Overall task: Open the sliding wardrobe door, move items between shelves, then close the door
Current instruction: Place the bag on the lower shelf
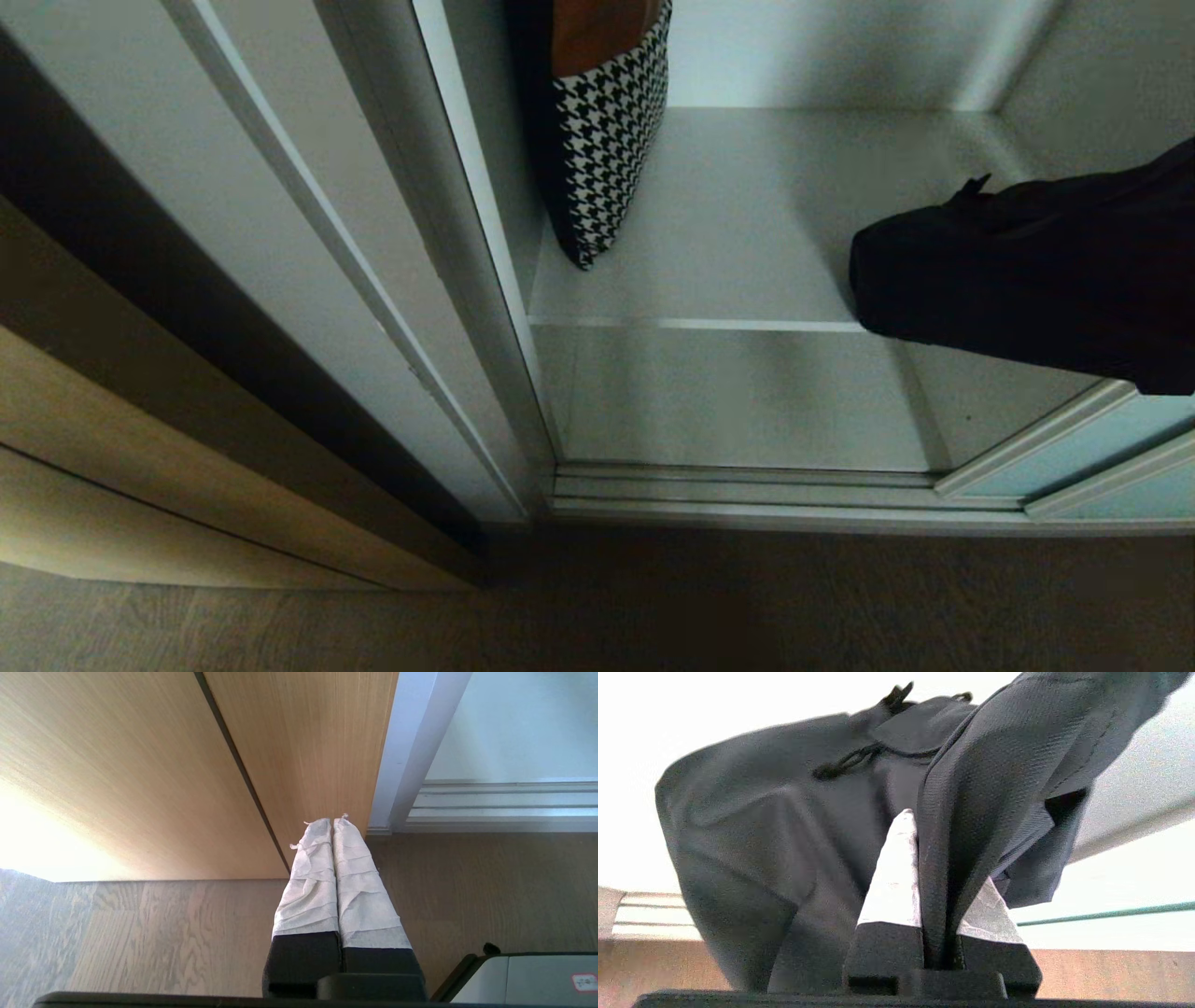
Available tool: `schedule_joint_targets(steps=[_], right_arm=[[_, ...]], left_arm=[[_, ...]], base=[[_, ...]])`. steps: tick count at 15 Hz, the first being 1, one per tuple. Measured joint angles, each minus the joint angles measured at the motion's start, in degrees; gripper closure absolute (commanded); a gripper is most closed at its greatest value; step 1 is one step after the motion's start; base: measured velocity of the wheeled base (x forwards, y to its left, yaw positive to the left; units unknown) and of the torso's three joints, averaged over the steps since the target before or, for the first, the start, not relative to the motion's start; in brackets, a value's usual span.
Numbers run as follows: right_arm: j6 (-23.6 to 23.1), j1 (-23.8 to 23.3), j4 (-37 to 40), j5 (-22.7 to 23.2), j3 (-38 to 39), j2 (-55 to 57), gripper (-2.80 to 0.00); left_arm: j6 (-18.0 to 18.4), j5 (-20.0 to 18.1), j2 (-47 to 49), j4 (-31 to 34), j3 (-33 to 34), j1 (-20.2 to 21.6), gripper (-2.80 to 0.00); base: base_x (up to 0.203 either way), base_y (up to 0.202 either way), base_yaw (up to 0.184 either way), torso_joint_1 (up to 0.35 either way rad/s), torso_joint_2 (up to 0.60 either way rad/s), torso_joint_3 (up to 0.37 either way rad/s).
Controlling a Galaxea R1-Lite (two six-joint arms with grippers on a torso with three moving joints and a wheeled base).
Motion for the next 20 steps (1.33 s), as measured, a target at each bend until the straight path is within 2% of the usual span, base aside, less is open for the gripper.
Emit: schedule_joint_targets(steps=[4,8,12,16,18,20], right_arm=[[-0.8,1.97,4.32,-4.46,2.4,-7.21,0.0],[-4.21,5.6,5.34,-9.18,7.45,-13.94,0.0],[-8.12,12.96,7.66,-19.14,9.7,-19.8,0.0],[-11.22,18.36,15.7,-26.0,11.4,-26.35,0.0],[-11.7,21.72,17.09,-31.39,12.56,-29.41,0.0],[-12.07,23.36,17.29,-34.27,14.13,-32.01,0.0]], left_arm=[[0.02,-0.02,0.0,-0.04,0.0,0.0,0.0],[0.0,-0.02,0.0,0.0,0.0,0.0,0.0],[0.0,0.0,0.0,-0.02,0.0,0.0,0.0],[0.01,-0.04,0.0,-0.02,0.0,0.0,0.0],[0.0,-0.02,0.0,-0.04,0.0,0.0,0.0],[-0.02,-0.02,0.0,-0.03,0.0,0.0,0.0]], base=[[0.0,0.0,0.0,0.0,0.0,0.0],[0.0,0.0,0.0,0.0,0.0,0.0],[0.0,0.0,0.0,0.0,0.0,0.0],[0.0,0.0,0.0,0.0,0.0,0.0],[0.0,0.0,0.0,0.0,0.0,0.0],[0.0,0.0,0.0,0.0,0.0,0.0]])
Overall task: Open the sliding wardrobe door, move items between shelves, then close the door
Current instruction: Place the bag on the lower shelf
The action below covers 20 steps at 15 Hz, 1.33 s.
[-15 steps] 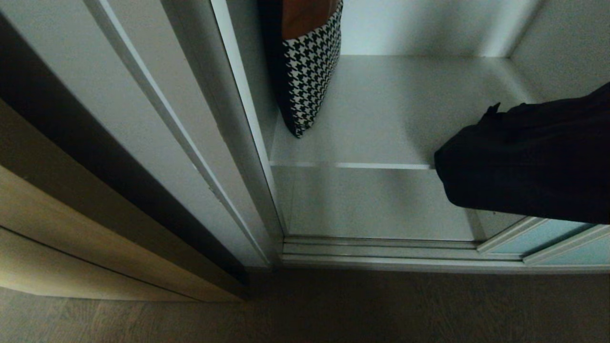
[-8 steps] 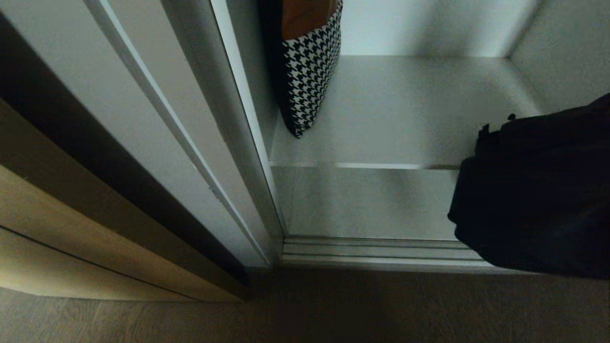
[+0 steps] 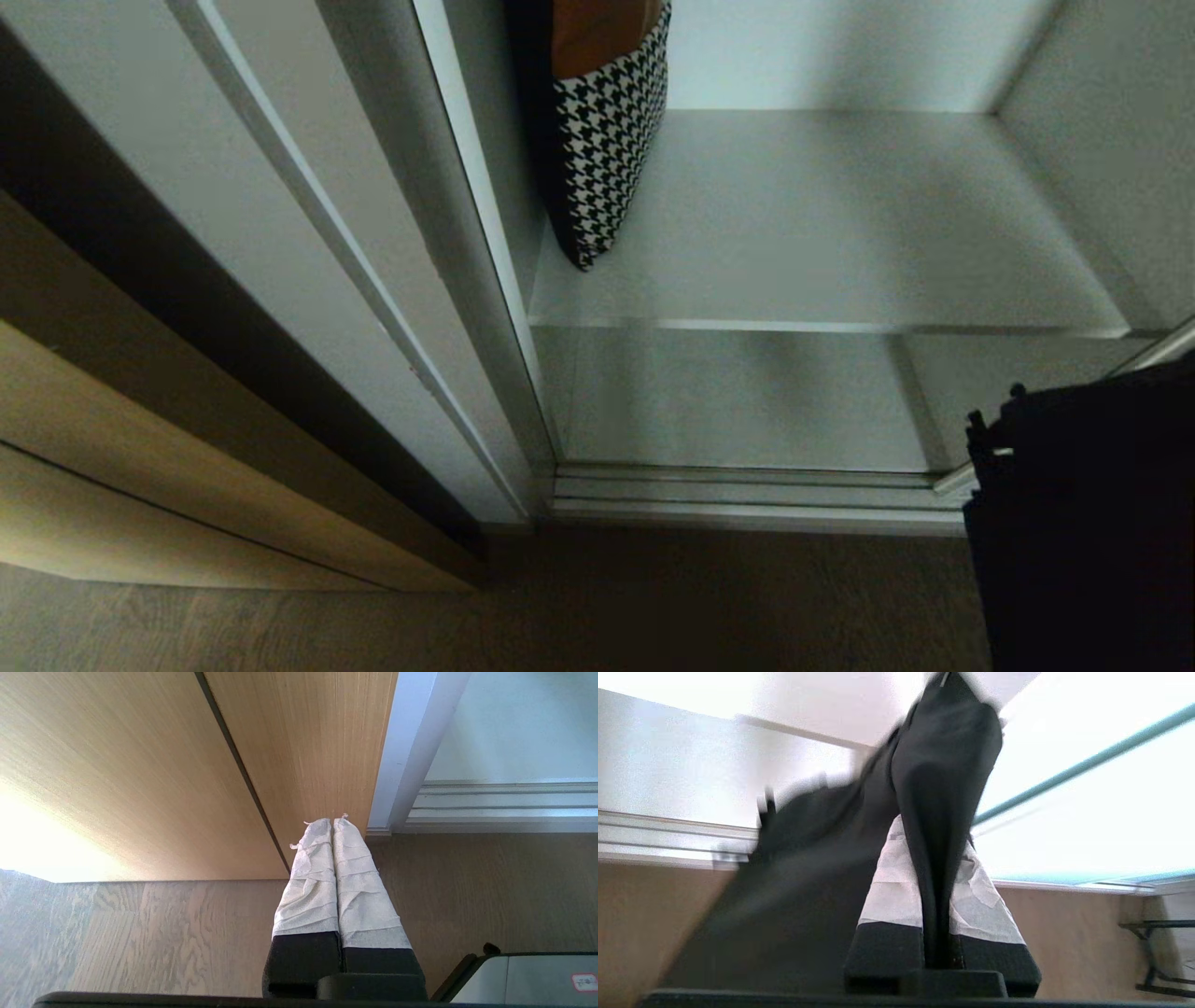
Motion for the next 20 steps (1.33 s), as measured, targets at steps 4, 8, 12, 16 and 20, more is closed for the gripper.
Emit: schedule_joint_targets(steps=[4,8,12,16,20], right_arm=[[-3.04,0.68,0.14,-0.59,5.97,-5.6,0.0],[-5.1,-0.42,-0.02,-0.48,13.68,-11.74,0.0],[-5.12,-1.74,-0.38,-0.42,19.72,-16.61,0.0],[-4.52,-1.88,-0.23,-1.55,23.9,-21.73,0.0],[-4.49,-1.86,-0.05,-1.81,25.36,-23.66,0.0]], left_arm=[[0.05,-0.03,0.0,0.03,0.0,0.0,0.0],[0.02,0.0,0.0,0.0,0.0,0.0,0.0],[0.05,0.0,0.0,0.0,0.0,0.0,0.0],[0.05,0.0,0.0,0.0,0.0,0.0,0.0],[0.05,0.02,0.0,0.02,0.0,0.0,0.0]], base=[[0.0,0.0,0.0,0.0,0.0,0.0],[0.0,0.0,0.0,0.0,0.0,0.0],[0.0,0.0,0.0,0.0,0.0,0.0],[0.0,0.0,0.0,0.0,0.0,0.0],[0.0,0.0,0.0,0.0,0.0,0.0]])
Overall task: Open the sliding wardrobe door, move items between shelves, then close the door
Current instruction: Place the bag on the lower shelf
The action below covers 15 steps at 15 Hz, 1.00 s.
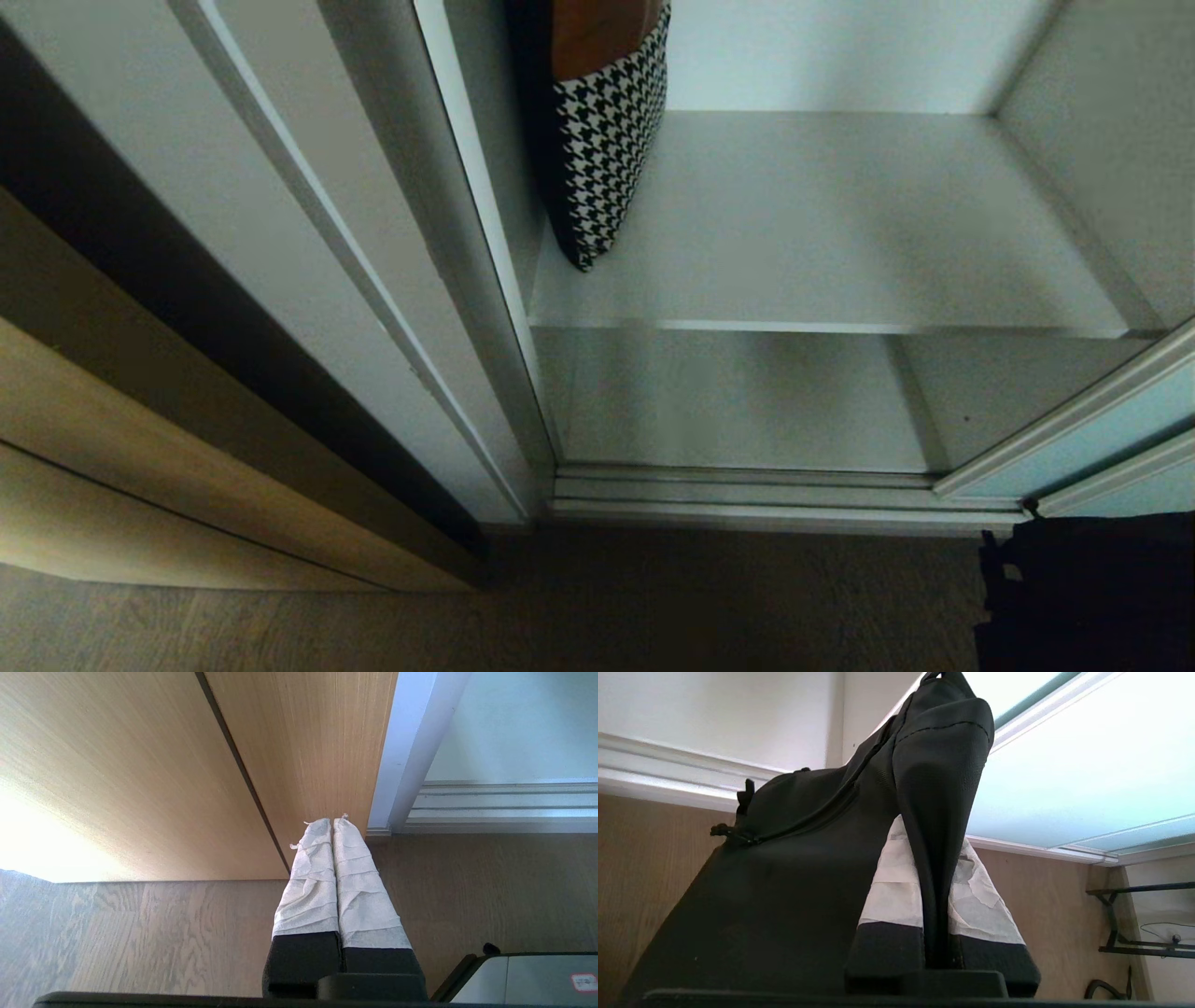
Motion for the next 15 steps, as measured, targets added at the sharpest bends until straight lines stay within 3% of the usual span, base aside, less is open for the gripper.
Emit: schedule_joint_targets(steps=[5,10,15], right_arm=[[0.86,0.04,-0.48,0.61,2.59,-0.41,0.0],[4.82,0.04,-0.63,2.78,6.4,-0.61,0.0],[6.85,0.01,-0.57,4.14,8.28,-0.69,0.0]], left_arm=[[0.33,-0.23,0.0,0.04,0.0,0.0,0.0],[0.15,0.0,0.0,0.04,0.0,0.0,0.0],[0.02,-0.04,0.0,0.05,0.0,0.01,0.0]], base=[[0.0,0.0,0.0,0.0,0.0,0.0],[-0.013,0.0,0.001,0.002,0.0,0.0],[-0.191,0.0,0.0,0.004,0.0,0.002]])
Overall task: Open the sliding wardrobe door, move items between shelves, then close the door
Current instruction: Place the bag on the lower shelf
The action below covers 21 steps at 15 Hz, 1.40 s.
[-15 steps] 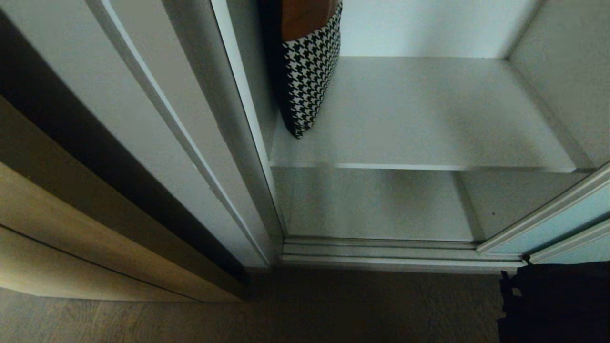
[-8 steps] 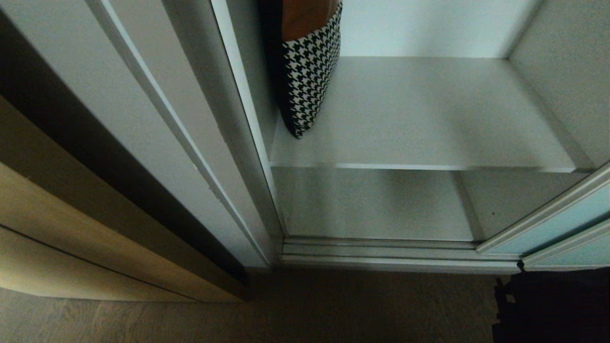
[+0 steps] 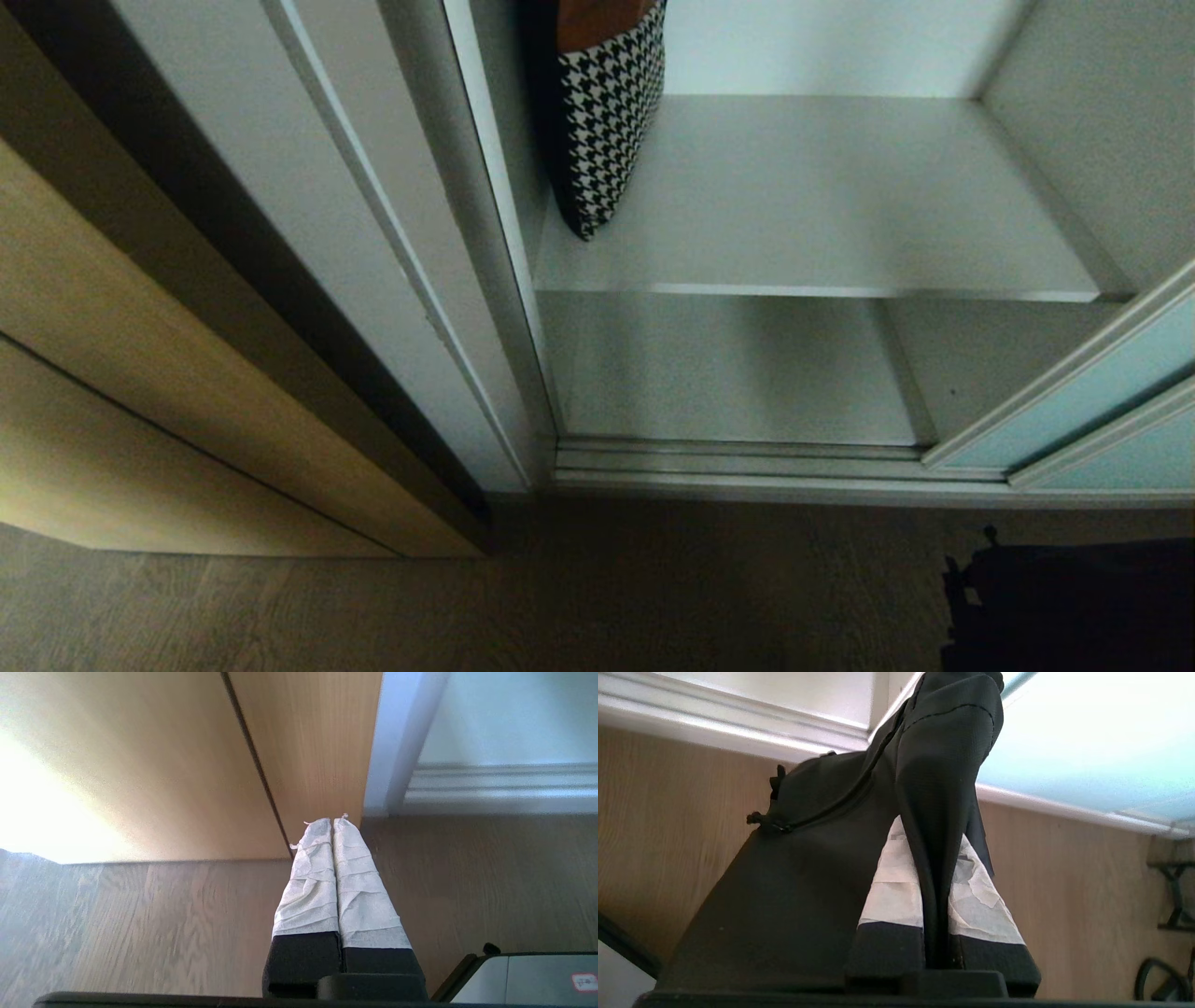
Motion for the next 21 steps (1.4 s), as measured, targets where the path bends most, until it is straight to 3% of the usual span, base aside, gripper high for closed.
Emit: schedule_joint_targets(steps=[7,17,21], right_arm=[[0.32,-0.01,0.07,0.0,-0.26,-0.02,0.0],[0.35,-0.06,-0.06,-0.01,-0.2,-0.06,0.0],[0.37,-0.06,-0.09,-0.06,-0.11,-0.06,0.0]], left_arm=[[-0.27,0.05,0.0,-0.04,0.0,-0.01,0.0],[-0.37,0.07,0.0,-0.07,0.0,-0.01,0.0],[-2.38,0.53,0.0,-0.02,-0.02,-0.01,0.0]], base=[[-0.185,0.0,0.001,-0.001,0.0,0.004],[0.0,0.0,0.0,0.0,0.0,0.0],[0.0,0.0,0.0,0.002,0.0,-0.131]])
